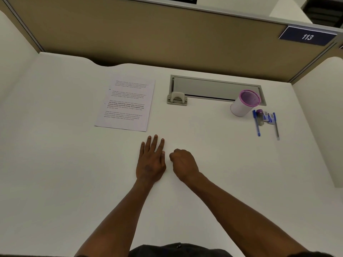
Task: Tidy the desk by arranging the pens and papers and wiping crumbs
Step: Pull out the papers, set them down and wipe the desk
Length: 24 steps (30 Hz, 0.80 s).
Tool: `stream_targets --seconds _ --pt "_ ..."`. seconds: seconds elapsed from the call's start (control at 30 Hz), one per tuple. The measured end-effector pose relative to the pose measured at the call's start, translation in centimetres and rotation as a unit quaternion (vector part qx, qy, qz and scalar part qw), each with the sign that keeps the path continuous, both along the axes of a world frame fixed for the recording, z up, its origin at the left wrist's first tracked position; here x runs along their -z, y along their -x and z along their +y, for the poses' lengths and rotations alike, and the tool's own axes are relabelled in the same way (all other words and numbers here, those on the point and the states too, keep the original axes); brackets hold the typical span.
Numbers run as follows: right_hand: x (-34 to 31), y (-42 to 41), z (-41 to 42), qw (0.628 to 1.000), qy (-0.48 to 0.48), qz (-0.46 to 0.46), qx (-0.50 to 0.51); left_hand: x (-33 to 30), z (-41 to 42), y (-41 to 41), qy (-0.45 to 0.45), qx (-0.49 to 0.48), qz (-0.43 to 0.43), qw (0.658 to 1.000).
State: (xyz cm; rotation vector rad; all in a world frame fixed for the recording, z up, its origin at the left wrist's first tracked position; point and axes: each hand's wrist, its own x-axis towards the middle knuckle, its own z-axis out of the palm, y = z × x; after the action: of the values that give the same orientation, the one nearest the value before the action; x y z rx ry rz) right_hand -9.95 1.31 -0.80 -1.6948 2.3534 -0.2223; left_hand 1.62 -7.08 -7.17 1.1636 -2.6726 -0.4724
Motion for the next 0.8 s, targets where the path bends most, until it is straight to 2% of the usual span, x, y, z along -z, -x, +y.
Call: stream_targets --seconds 0.13,0.27,0.33,0.4,0.47,0.5,0.53,0.6,0.63,0.67,0.73,0.8 --pt "-1.1 -0.1 -0.9 0.998 -0.058 0.018 -0.018 0.0 0.0 -0.1 -0.001 0.002 0.003 1.0" --pt "-0.3 -0.7 0.2 0.998 -0.023 0.042 -0.035 0.0 0.0 0.0 -0.007 0.001 0.006 1.0" --pt "-0.2 -1.2 0.2 0.997 -0.034 0.038 -0.051 0.1 0.0 0.0 -0.009 0.004 0.004 1.0" --pt "-0.4 -1.0 -0.1 0.998 -0.048 -0.008 -0.034 0.1 -0.1 0.0 -0.008 0.003 0.006 1.0" --pt "-0.4 0.0 -0.1 0.987 -0.023 -0.135 0.08 0.1 -0.1 -0.1 -0.008 0.0 0.011 1.0" --pt "-0.3 0.7 0.0 0.955 0.002 -0.244 0.171 0.1 0.0 0.0 -0.007 -0.001 0.012 1.0" --pt "-0.4 1.6 0.2 0.888 0.033 -0.374 0.265 0.0 0.0 0.0 -0.005 -0.002 0.01 1.0" --pt "-0.8 3.2 1.1 0.693 0.1 -0.597 0.391 -0.1 0.1 0.0 -0.002 -0.002 0.008 1.0" --pt "-1.3 3.9 1.6 0.61 0.133 -0.66 0.418 -0.2 0.1 0.0 -0.001 -0.003 0.008 1.0" --pt "-1.6 4.6 2.2 0.55 0.16 -0.696 0.434 -0.2 0.1 0.0 -0.001 -0.004 0.008 1.0" --pt "-2.2 6.2 3.2 0.466 0.202 -0.739 0.443 -0.2 0.1 0.0 -0.005 -0.005 0.008 1.0" --pt "-2.6 8.1 3.9 0.41 0.24 -0.76 0.443 -0.2 0.1 0.0 -0.009 -0.007 0.011 1.0"
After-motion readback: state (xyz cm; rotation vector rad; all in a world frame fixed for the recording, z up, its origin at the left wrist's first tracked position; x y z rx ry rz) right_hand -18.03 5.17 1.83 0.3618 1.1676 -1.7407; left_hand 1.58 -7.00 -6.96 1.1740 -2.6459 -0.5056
